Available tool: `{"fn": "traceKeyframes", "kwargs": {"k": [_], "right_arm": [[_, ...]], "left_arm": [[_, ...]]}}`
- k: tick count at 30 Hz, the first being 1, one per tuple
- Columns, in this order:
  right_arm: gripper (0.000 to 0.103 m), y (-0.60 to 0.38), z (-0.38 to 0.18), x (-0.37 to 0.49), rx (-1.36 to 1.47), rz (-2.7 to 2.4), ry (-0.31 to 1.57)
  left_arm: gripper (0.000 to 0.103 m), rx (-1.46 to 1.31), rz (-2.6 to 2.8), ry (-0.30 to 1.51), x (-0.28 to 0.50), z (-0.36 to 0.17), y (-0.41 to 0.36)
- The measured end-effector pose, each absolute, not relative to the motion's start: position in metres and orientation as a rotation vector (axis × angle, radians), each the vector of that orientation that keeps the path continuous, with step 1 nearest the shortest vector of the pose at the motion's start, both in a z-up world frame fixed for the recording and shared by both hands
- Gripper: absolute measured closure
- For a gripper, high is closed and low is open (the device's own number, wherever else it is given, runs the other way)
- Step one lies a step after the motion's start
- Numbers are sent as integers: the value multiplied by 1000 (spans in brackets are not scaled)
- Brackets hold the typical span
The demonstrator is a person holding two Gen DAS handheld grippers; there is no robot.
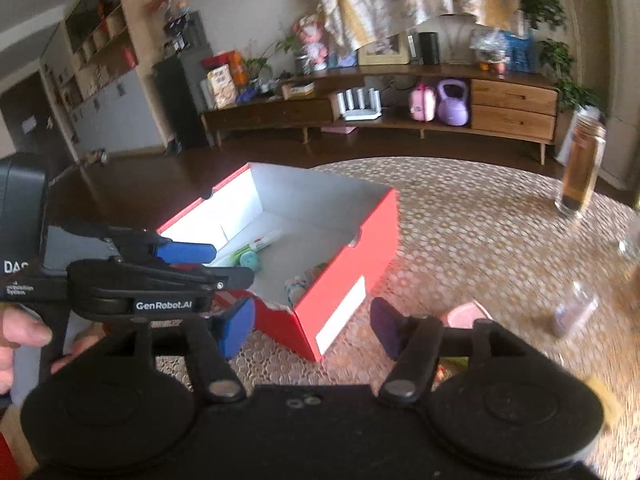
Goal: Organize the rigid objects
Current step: 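Move both grippers back toward the remaining items on the table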
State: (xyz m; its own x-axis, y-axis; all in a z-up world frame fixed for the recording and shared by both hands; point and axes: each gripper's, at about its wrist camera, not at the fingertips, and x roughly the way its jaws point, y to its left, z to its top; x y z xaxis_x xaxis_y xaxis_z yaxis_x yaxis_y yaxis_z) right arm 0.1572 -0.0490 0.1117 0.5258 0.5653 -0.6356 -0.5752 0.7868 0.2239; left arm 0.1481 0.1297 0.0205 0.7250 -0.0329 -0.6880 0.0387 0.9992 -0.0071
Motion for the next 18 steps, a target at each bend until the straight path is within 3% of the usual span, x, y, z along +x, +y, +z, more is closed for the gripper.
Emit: {"fn": "traceKeyframes", "kwargs": {"k": [3, 6, 9, 12, 18], "right_arm": [[30, -71, 111, 145, 4, 653, 735], [23, -91, 109, 130, 0, 616, 706], [18, -110, 103, 116, -15, 574, 689], [14, -128, 95, 104, -34, 534, 682], [7, -172, 73, 87, -48, 454, 675]], "left_arm": [[50, 9, -61, 758, 144, 20, 113], [35, 8, -81, 750, 141, 18, 96], [35, 11, -108, 745, 140, 17, 82], [26, 6, -125, 740, 139, 12, 68], [23, -6, -157, 744, 142, 1, 43]]}}
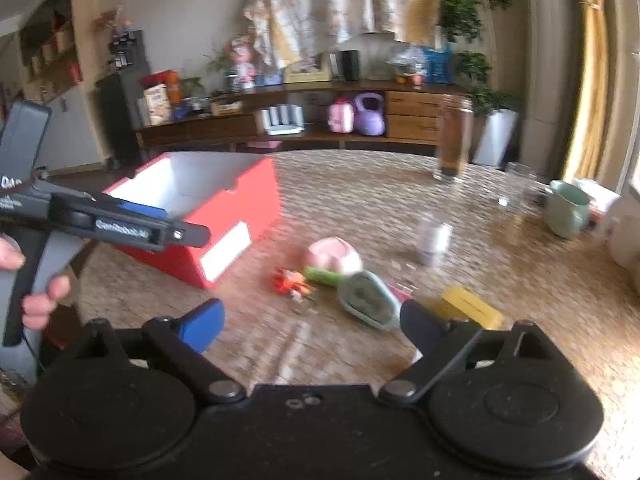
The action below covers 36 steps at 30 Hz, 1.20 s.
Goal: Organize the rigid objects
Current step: 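Move both grippers back toward the remaining items on the table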
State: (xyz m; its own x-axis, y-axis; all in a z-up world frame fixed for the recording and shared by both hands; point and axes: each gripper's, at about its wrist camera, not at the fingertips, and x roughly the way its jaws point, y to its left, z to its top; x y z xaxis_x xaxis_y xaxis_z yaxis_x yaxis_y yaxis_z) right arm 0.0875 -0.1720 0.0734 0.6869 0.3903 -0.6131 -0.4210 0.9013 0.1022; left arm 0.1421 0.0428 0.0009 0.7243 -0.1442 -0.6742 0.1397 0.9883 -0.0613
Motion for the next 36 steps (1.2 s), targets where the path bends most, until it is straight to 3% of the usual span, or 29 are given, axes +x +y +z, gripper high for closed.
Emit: {"fn": "traceKeyframes", "kwargs": {"k": [8, 16, 36], "right_arm": [[7, -215, 45, 83, -60, 340, 706], [7, -231, 22, 99, -25, 270, 742], [10, -223, -31, 142, -5, 145, 847]], "left_arm": [[19, -13, -194, 784, 155, -29, 15], [3, -55, -156, 785, 176, -58, 6], [2, 44, -104, 819, 220, -113, -11]]}}
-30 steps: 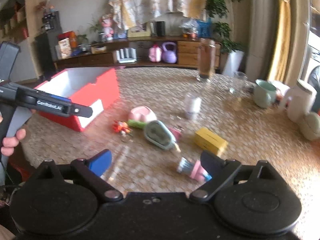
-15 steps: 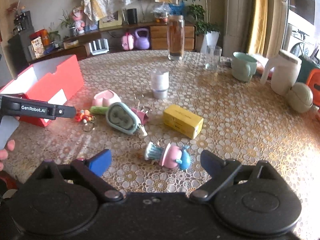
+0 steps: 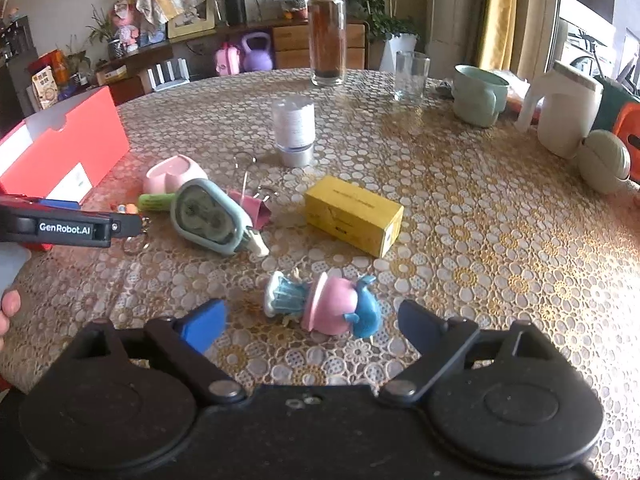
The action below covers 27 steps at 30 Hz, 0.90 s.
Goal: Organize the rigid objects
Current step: 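Move both grippers back toward the remaining items on the table, then grasp the orange keychain toy with the left gripper while the right grasps the pink-blue figurine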
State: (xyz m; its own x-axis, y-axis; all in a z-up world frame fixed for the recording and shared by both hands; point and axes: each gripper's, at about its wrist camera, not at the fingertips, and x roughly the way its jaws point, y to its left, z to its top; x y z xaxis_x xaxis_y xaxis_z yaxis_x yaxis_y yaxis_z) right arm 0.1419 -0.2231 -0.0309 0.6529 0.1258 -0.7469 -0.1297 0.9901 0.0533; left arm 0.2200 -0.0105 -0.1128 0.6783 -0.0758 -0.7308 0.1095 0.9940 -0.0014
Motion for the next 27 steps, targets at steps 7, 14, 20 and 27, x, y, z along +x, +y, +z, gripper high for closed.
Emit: {"fn": "traceKeyframes", "kwargs": {"k": [7, 14, 20, 27], "right_arm": [[17, -222, -38, 150, 27, 105, 861], [21, -222, -44, 159, 59, 82, 888], [27, -220, -45, 164, 57, 71, 897], [28, -216, -43, 163, 20, 60, 889]], "left_arm": [[3, 97, -105, 807, 225, -122, -14], [16, 114, -119, 792, 227, -124, -11], [39, 117, -164, 771, 225, -123, -14], [43, 113, -174, 769, 225, -122, -13]]}}
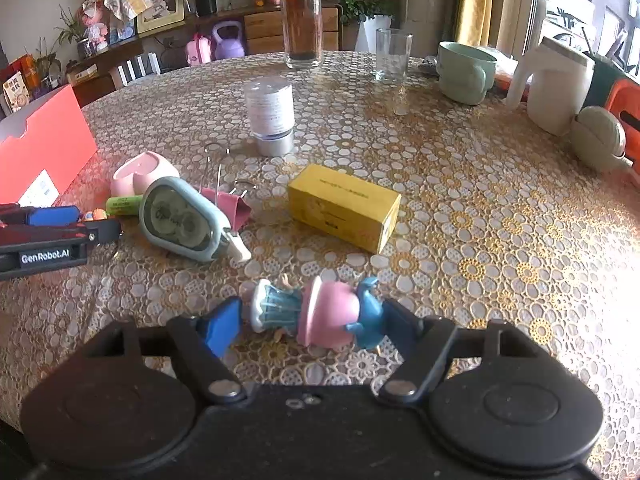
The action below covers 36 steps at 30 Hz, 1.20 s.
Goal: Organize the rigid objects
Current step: 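Grasp the orange keychain toy with the left gripper while the right grasps the pink-blue figurine, then carry the keychain toy and figurine with both grippers over the red shoebox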
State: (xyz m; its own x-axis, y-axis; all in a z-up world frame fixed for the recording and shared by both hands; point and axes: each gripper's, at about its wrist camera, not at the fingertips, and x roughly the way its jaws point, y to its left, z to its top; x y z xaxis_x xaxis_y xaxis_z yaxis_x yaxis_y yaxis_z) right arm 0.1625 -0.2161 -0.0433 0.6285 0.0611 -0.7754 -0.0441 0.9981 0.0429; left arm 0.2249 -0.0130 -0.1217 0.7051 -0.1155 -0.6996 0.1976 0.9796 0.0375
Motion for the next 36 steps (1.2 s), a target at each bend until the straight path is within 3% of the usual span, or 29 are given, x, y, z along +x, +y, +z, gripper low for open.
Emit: {"fn": "traceKeyframes", "kwargs": {"k": [1, 18, 36], "right_arm": [[28, -216, -43, 162, 15, 59, 886], [28, -222, -1, 140, 76, 111, 837], [28, -169, 81, 136, 74, 303, 790]], "left_arm": [[51, 109, -174, 769, 225, -121, -13], [51, 77, -162, 765, 203, -93, -3], [51, 18, -162, 738, 170, -13, 34]]}}
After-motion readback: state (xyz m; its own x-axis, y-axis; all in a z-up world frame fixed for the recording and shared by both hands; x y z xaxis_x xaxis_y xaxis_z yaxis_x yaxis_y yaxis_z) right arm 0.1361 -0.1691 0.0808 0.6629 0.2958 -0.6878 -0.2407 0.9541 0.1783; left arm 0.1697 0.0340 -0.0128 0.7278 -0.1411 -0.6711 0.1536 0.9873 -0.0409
